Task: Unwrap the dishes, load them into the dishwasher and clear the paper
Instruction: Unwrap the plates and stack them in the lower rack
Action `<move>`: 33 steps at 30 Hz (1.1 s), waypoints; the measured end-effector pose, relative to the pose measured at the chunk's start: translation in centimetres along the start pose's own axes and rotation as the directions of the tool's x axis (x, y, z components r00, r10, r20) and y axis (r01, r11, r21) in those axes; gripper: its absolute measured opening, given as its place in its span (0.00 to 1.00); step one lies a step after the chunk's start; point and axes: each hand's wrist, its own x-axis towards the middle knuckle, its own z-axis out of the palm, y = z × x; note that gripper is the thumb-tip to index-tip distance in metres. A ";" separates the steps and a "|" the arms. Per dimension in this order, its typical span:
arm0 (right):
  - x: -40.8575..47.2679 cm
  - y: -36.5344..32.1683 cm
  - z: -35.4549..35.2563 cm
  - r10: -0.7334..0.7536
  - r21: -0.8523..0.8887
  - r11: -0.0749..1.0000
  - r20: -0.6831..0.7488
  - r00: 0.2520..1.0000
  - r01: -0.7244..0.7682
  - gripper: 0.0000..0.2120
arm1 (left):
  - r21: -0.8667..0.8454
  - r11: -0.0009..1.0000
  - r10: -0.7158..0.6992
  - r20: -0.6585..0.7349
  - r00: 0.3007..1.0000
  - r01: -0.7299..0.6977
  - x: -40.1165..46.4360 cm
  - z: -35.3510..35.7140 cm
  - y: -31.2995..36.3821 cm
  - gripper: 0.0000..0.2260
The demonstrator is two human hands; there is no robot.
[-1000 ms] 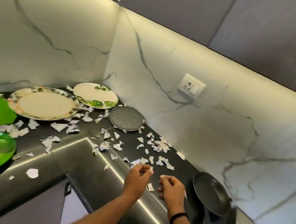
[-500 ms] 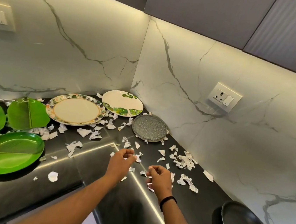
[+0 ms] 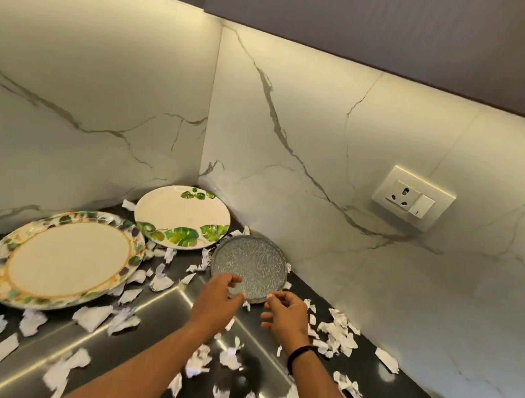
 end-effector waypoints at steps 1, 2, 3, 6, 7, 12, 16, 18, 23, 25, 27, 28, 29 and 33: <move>1.0 -0.1 0.4 0.006 0.001 1.000 0.004 1.000 -0.006 0.02 | 0.040 0.999 0.032 0.017 0.999 -0.033 1.7 0.2 -0.5 0.13; 1.6 -0.1 0.7 0.005 -0.017 1.000 0.010 1.000 -0.004 0.01 | 0.063 0.997 0.049 0.033 0.998 -0.051 3.0 0.3 -0.9 0.13; 2.5 -0.1 1.1 0.006 -0.040 0.999 0.010 1.000 -0.006 0.01 | 0.074 0.995 0.057 0.042 0.998 -0.059 4.6 0.5 -1.4 0.13; 4.6 0.2 1.9 0.019 -0.108 0.994 0.003 1.000 -0.018 0.02 | 0.122 0.991 0.040 0.044 0.998 -0.046 8.4 1.0 -2.8 0.15; 5.1 0.3 2.0 0.021 -0.136 0.990 -0.005 1.000 -0.021 0.03 | 0.147 0.988 0.049 0.039 0.998 -0.054 9.4 1.0 -3.2 0.16; 8.9 1.3 2.9 0.003 -0.314 0.949 -0.075 0.997 -0.027 0.10 | 0.259 0.956 0.127 0.069 0.990 -0.140 13.7 1.7 -3.8 0.19; 10.1 0.3 3.6 0.014 -0.421 0.906 -0.082 0.997 -0.047 0.16 | 0.331 0.938 0.097 0.041 0.994 -0.105 16.5 2.0 -4.1 0.21; 11.0 0.7 4.1 0.020 -0.433 0.899 -0.102 0.995 -0.063 0.20 | 0.373 0.926 0.053 0.039 0.998 -0.063 17.5 1.9 -4.5 0.23; 11.9 1.0 5.8 0.047 -0.463 0.880 -0.140 0.989 -0.107 0.23 | 0.438 0.899 -0.015 0.059 0.998 -0.013 18.6 1.9 -6.7 0.26; 12.2 1.2 6.4 0.055 -0.484 0.866 -0.154 0.987 -0.123 0.23 | 0.455 0.891 -0.023 0.062 0.998 -0.008 18.8 1.9 -7.5 0.26; 12.5 1.4 6.7 0.054 -0.501 0.855 -0.176 0.983 -0.137 0.23 | 0.471 0.882 -0.021 0.054 0.998 -0.006 18.9 1.9 -7.9 0.24; 12.6 1.5 6.8 0.046 -0.518 0.843 -0.198 0.979 -0.144 0.23 | 0.474 0.881 -0.019 0.045 0.999 -0.005 19.0 1.9 -8.1 0.23; 12.7 1.4 6.8 0.040 -0.553 0.817 -0.227 0.973 -0.163 0.23 | 0.474 0.881 -0.016 0.037 0.999 -0.004 19.1 1.9 -8.2 0.22; 13.1 0.9 6.1 0.048 -0.650 0.713 -0.327 0.944 -0.261 0.23 | 0.468 0.884 -0.022 0.012 1.000 0.014 19.5 1.9 -8.4 0.20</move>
